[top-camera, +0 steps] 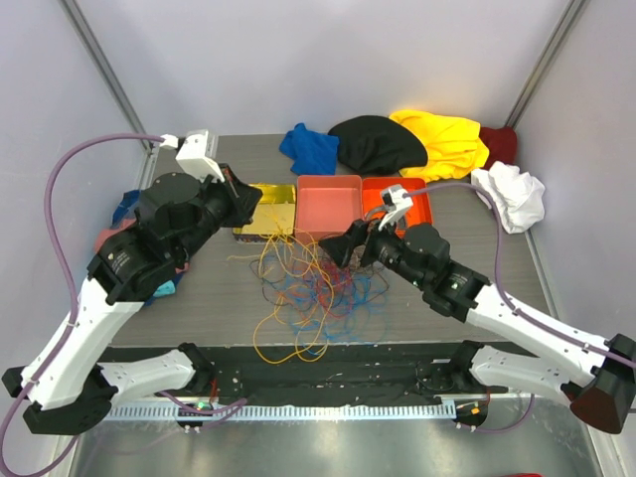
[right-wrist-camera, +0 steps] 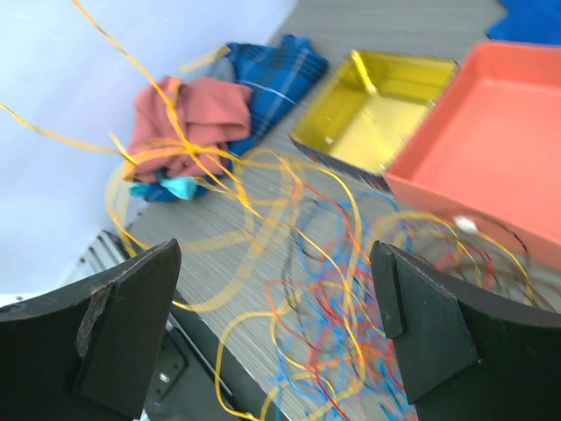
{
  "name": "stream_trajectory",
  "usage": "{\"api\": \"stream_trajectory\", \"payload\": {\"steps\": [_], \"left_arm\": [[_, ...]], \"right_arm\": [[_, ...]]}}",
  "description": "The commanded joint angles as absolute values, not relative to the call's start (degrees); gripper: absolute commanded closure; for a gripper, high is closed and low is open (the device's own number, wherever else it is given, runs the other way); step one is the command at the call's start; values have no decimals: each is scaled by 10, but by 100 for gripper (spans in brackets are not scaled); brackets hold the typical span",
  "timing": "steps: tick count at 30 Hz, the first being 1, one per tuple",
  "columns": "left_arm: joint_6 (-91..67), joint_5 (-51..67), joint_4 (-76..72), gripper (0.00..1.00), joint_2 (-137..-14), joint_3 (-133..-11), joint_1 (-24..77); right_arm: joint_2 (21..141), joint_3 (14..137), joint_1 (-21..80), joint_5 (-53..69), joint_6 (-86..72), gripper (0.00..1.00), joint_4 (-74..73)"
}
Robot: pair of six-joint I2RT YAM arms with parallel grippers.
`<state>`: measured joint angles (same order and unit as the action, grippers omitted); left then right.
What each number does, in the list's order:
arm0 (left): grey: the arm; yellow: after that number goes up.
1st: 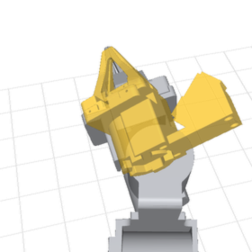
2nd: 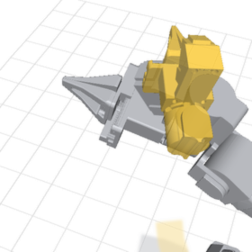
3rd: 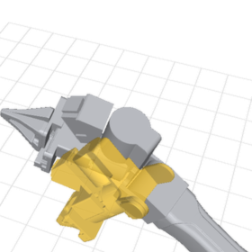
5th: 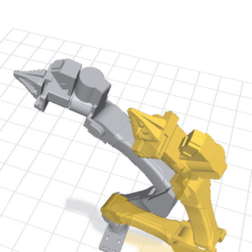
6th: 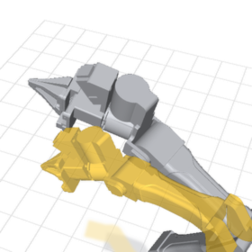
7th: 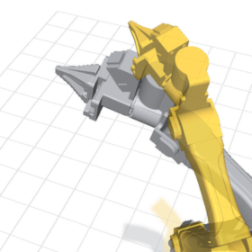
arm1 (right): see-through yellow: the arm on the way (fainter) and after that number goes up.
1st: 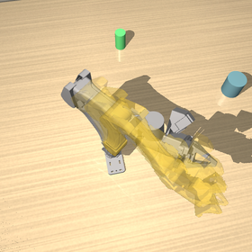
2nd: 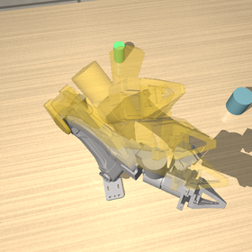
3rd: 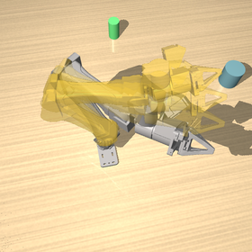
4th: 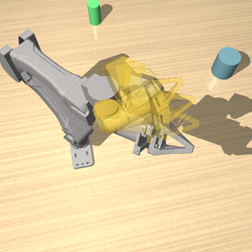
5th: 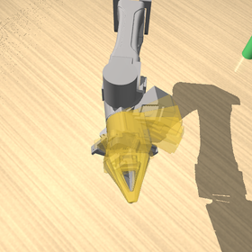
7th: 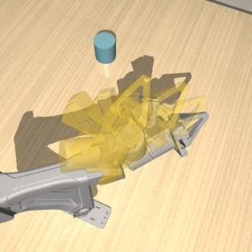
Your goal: Untangle the cables
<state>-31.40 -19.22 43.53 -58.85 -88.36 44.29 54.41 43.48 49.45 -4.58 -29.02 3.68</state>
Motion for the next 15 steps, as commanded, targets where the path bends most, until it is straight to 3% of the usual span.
{"api": "stream_trajectory", "payload": {"steps": [1, 15], "left_arm": [[-309, -166, 423, 100, -582, -889, 446], [-322, -108, 413, 100, -584, -877, 446]], "right_arm": [[584, 495, 500, -8, -282, 0, 107], [712, 584, 501, 18, -276, 0, 195]]}}
